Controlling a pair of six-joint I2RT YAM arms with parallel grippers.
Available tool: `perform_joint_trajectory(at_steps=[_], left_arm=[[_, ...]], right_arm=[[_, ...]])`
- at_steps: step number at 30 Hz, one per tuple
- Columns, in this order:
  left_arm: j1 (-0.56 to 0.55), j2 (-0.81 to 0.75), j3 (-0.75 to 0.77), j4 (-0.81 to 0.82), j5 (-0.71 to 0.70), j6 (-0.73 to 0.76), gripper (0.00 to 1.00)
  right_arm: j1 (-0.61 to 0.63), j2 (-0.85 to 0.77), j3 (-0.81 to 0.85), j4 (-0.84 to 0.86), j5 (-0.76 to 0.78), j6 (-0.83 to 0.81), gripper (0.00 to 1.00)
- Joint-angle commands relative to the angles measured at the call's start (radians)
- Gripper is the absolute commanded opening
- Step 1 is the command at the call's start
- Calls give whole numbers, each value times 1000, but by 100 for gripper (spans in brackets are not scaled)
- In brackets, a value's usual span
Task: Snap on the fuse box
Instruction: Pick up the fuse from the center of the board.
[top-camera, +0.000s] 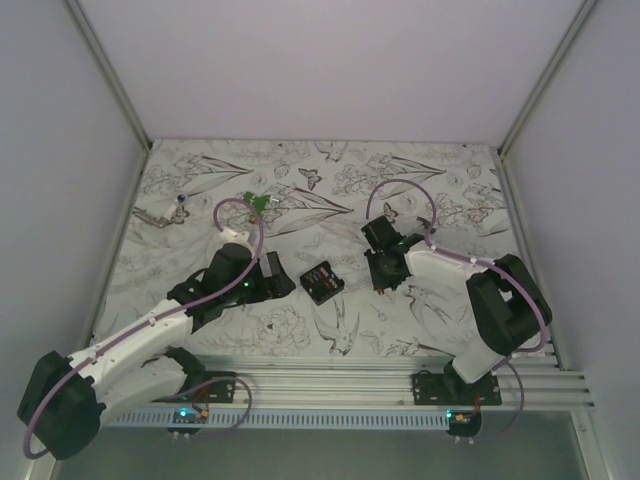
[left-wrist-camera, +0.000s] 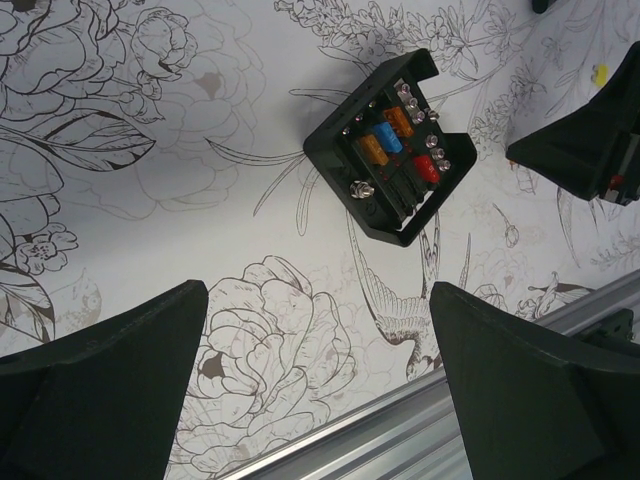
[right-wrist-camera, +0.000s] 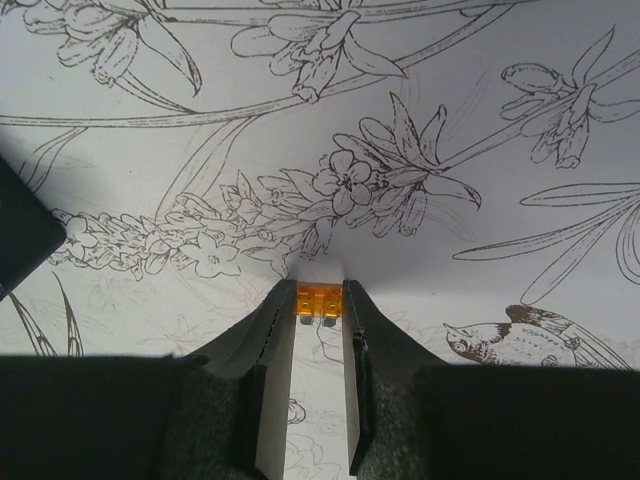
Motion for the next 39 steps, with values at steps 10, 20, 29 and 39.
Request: perform_joint_trajectory(at_steps=[10,20,29,39], left_arm=[[-6,-2,30,-21,11,-5,100],[-112,43,44,146,-21,-32,93],[-248,155,129,295,-147,37,67],[-272,169,107,383,-219,35,34]], right_arm=[[6,-132,-1,12,-37,41,20],[32,-249,-23,199,-207,223,21],[133,-255,-15,346,-245,380,21],[190,-248,-10,435,-278,454,21]])
